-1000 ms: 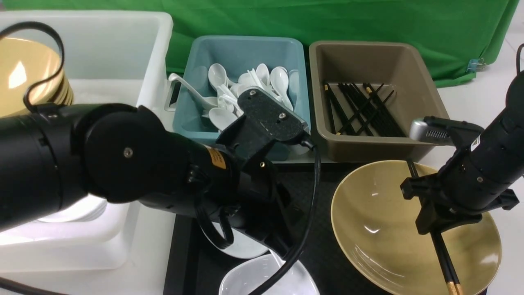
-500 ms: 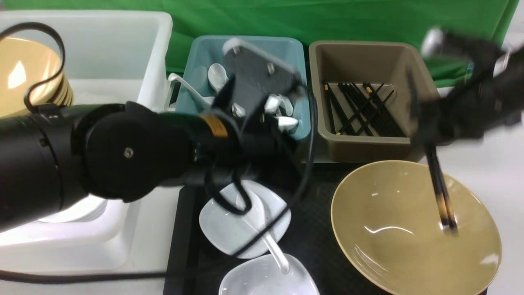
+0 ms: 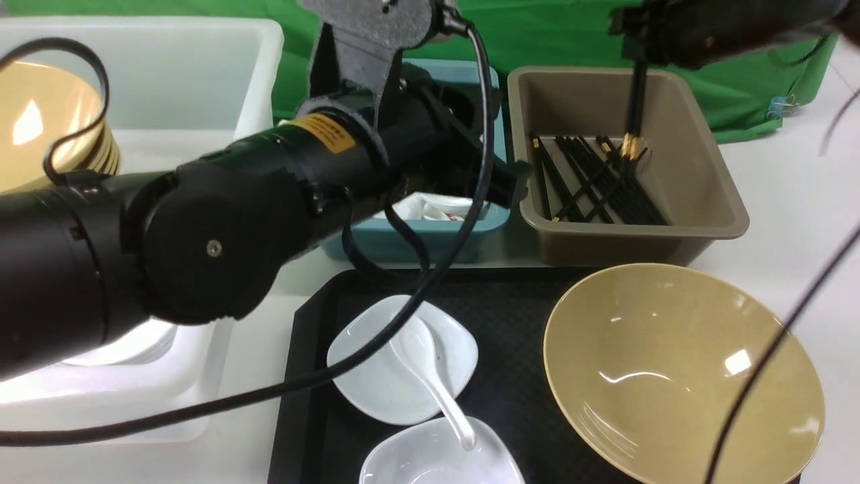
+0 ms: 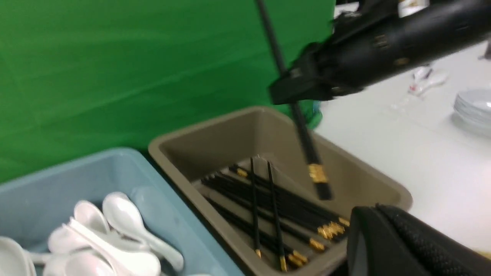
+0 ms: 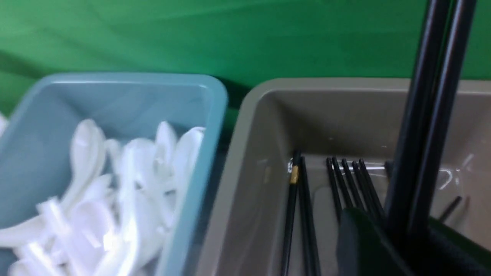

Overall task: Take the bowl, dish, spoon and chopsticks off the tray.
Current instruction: Use the right arm to put the chopsticks into the small storage box on the right, then use the left arm to grab the yellow noodle bowl on the left

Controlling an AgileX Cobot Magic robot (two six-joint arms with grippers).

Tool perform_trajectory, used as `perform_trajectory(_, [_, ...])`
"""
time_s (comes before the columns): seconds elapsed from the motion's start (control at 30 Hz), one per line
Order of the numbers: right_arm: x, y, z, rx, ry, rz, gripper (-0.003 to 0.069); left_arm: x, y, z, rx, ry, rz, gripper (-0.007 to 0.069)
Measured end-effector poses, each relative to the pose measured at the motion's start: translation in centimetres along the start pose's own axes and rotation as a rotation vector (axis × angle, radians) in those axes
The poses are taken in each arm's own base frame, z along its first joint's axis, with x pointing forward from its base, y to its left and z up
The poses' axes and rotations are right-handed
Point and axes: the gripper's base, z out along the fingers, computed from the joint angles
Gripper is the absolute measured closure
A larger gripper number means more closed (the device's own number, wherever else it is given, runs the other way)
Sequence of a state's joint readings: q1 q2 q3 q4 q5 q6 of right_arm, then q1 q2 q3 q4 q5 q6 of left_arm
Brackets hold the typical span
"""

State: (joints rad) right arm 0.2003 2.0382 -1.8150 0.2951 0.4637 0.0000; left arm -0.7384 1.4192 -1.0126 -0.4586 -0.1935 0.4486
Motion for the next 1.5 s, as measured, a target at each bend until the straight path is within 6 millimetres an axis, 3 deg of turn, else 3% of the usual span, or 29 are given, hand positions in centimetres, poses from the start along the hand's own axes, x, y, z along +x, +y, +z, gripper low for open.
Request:
perform_trajectory(0.13, [2.2, -1.0, 3.0, 0.019, 0.066, -0.021, 0.0568, 1.0, -0.4, 0.3, 0.035, 0.092, -0.058, 0.0630])
perform_trajectory(0.23, [2.6, -1.2, 3.5, 0.023, 0.080, -0.030, 0.0538, 1.6, -0.8, 0.7, 0.078, 0.187, -0.086, 0.0630])
perform_trajectory(0.37, [2.5, -1.2, 3.3, 0.020, 0.088, -0.052, 0.0370, 1.0, -2.0, 2.3, 0.187, 0.359, -0.076, 0.0630])
perform_trajectory(0.47, [2.7, -1.2, 2.8, 0.024, 0.142, -0.118, 0.0287, 0.5, -2.7, 3.2, 0.246, 0.473, -0.099, 0.0630])
perform_trajectory(0.5, [2.5, -1.1, 1.1, 0.050, 0.237, -0.196, 0.0298, 0.7, -3.1, 3.9, 0.274, 0.590, -0.129, 0.0630])
perform_trajectory(0.63, [0.7, -0.6, -5.0, 0.100, 0.358, -0.302, 0.0568, 2.2, -3.3, 5.4, 0.274, 0.707, -0.136, 0.0627])
perform_trajectory(0.67, [0.5, -0.5, -5.7, 0.101, 0.367, -0.307, 0.0578, 2.2, -3.3, 5.4, 0.275, 0.709, -0.136, 0.0626])
perform_trajectory(0.8, [-0.3, 0.2, -13.8, 0.107, 0.420, -0.348, 0.0652, 4.3, -3.4, 7.1, 0.267, 0.761, -0.140, 0.0572])
perform_trajectory(0.83, [0.1, 0.4, -15.6, 0.106, 0.431, -0.353, 0.0655, 5.0, -3.4, 7.7, 0.258, 0.761, -0.140, 0.0522])
perform_trajectory(0.87, [0.3, 0.5, -16.3, 0.104, 0.432, -0.354, 0.0655, 5.2, -3.4, 7.9, 0.256, 0.763, -0.141, 0.0522])
perform_trajectory(0.9, [1.3, 0.8, -18.5, 0.093, 0.438, -0.358, 0.0659, 5.6, -3.4, 8.4, 0.248, 0.752, -0.143, 0.0465])
perform_trajectory(1.07, [6.3, 1.9, -24.9, -0.003, 0.443, -0.362, 0.0659, 8.2, -3.3, 10.5, 0.214, 0.752, -0.130, 0.0221])
perform_trajectory(1.27, [11.7, 2.1, -29.3, -0.078, 0.390, -0.364, 0.0661, 11.5, -3.4, 12.2, 0.197, 0.794, -0.163, 0.0055])
perform_trajectory(1.4, [12.9, 2.0, -31.6, -0.085, 0.327, -0.376, 0.0661, 13.4, -3.6, 12.9, 0.202, 0.831, -0.198, 0.0091])
perform_trajectory(1.5, [13.0, 2.1, -32.7, -0.092, 0.289, -0.379, 0.0664, 14.1, -3.8, 13.1, 0.205, 0.846, -0.241, 0.0249])
